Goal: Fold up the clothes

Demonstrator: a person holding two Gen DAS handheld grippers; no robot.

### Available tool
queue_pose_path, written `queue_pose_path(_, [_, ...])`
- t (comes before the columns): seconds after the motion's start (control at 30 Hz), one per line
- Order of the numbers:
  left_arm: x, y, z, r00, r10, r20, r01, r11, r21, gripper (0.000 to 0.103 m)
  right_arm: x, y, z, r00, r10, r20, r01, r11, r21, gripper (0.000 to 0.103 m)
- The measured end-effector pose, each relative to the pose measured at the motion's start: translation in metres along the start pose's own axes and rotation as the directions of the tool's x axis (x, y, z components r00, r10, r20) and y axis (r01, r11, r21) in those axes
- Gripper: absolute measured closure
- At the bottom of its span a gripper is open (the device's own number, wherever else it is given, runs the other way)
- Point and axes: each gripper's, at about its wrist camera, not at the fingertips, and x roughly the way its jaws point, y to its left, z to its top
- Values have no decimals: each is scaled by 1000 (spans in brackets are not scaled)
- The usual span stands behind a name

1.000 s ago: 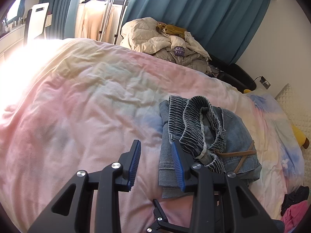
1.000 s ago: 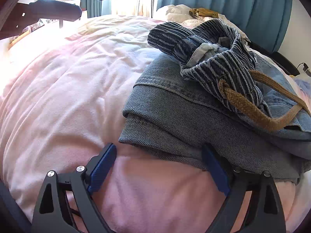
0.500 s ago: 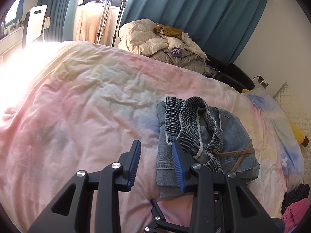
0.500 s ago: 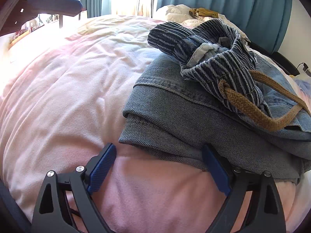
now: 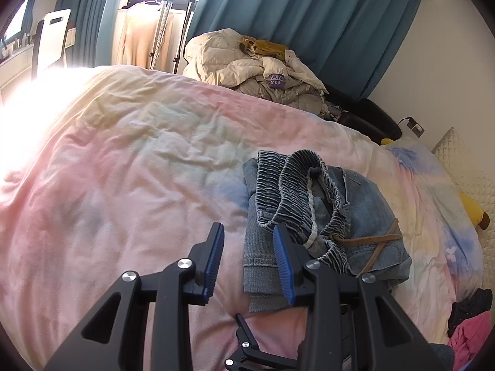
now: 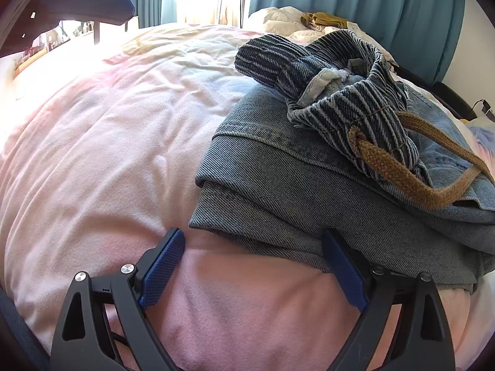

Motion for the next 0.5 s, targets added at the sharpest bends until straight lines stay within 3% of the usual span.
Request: queue_pose_path(0.5, [1,4,2,1000,-14,-6,14,1000,-6,69,-12,-8,-14,1000,-17,15,17,1000,2,10])
